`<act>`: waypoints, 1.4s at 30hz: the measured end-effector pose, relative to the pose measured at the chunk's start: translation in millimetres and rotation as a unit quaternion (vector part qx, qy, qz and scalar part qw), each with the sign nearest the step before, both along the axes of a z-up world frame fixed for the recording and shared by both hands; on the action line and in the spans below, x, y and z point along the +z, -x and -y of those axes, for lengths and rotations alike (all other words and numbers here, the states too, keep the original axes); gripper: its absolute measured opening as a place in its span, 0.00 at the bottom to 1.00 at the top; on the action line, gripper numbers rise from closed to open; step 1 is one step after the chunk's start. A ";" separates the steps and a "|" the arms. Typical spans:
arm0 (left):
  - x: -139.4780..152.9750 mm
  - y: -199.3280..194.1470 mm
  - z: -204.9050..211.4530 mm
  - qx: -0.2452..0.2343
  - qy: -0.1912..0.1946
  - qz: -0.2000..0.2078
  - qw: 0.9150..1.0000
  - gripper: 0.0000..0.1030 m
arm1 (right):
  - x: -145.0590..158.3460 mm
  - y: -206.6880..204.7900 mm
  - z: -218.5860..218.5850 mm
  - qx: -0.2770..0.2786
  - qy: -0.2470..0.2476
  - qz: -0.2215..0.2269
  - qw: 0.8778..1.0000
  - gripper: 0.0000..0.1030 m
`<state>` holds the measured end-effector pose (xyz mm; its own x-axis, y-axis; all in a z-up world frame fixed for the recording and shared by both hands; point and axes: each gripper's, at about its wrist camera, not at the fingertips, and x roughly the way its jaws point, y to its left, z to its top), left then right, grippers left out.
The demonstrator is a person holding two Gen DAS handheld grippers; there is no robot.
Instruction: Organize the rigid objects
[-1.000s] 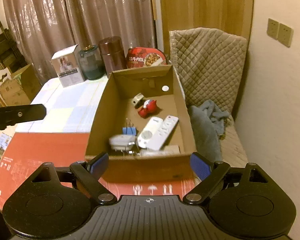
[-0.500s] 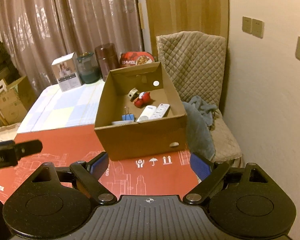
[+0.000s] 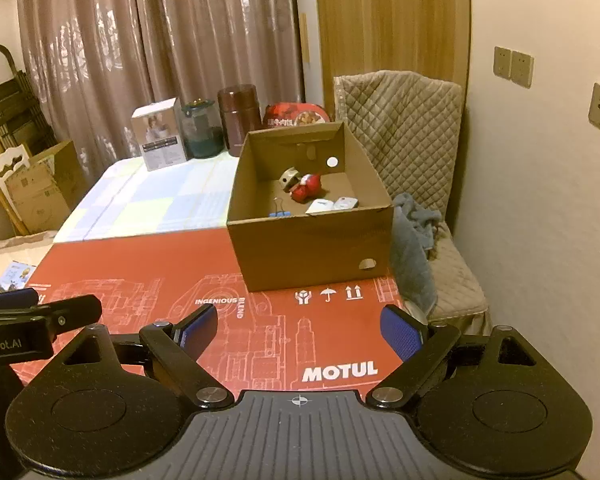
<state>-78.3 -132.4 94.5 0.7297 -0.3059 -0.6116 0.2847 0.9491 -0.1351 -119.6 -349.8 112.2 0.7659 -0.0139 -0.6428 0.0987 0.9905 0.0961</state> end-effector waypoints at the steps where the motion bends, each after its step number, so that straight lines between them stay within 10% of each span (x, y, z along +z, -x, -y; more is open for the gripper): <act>1: 1.1 3.1 -1.9 0.002 0.000 0.002 1.000 0.99 | 0.8 2.5 -1.9 0.000 0.000 0.000 1.000 0.83; 42: 5.8 32.1 -5.8 -0.003 0.008 0.002 1.000 0.99 | 17.4 48.1 -18.4 -0.001 0.008 0.021 1.000 0.83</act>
